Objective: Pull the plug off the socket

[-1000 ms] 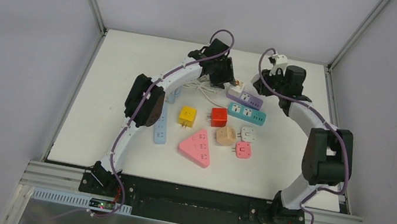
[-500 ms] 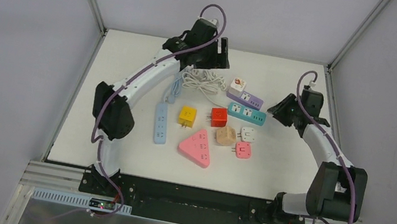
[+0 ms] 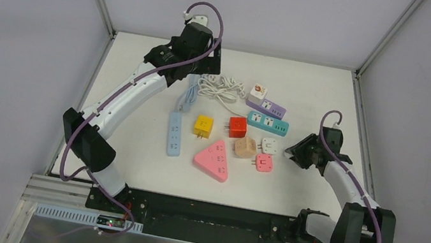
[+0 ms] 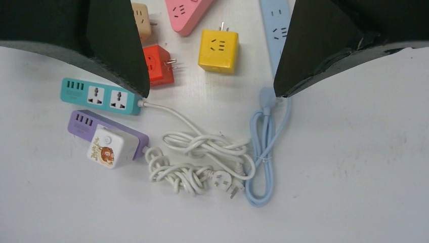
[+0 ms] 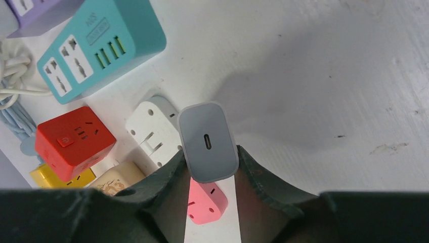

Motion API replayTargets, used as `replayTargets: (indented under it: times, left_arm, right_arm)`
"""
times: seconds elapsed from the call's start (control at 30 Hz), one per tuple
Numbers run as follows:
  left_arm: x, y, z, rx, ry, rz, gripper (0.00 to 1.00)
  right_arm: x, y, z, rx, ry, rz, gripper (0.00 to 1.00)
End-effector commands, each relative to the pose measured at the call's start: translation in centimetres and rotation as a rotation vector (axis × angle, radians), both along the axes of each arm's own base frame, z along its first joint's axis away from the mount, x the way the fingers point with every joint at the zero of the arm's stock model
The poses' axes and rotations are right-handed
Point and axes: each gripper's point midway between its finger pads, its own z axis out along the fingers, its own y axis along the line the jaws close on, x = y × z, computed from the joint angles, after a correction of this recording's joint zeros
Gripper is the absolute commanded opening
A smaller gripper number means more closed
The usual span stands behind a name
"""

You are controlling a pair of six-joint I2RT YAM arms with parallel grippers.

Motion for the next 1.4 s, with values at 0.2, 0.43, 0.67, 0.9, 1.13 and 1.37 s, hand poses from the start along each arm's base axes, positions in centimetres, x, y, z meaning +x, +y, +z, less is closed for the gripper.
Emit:
replayTargets:
  times: [0.2,0.43,0.67,0.9,1.13,1.37]
  left_arm:
    - [-0.7,2.4,3.0,-0.055,-0.105,-0.013,0.97]
    - [-0.3,-2.1,2.0,-0.126,-0.106,-0.240,0.94]
    - [1.7,-7.2,-0.4,-0.205,-0.100,-0.386,0.92]
    - [4.7,-12.3,-5.0,-0.188,-0.036,-0.449,0.91]
    - [7.5,-17.2,-9.0,-0.195,0.010,-0.425,0.96]
    - [8.6,-19.2,-12.1,-0.056,-0.017,-0.362,0.97]
  right_arm:
    - [-0.2,-0.4,-0.8,-0.009,0.012,-0.040,0.65]
    - [1.7,-0.9,2.6,-0.043,-0.107,-0.039,0.75]
    - [7.9,-0.3,6.6,-0.041,-0.251,0.026,0.75]
    - [14.7,0.9,4.8,-0.037,-0.226,0.080,0.72]
    - [17.3,3.7,1.2,-0.050,-0.173,0.230,0.62]
    - [16.3,5.0,-1.5,-0.085,-0.113,0.311,0.53]
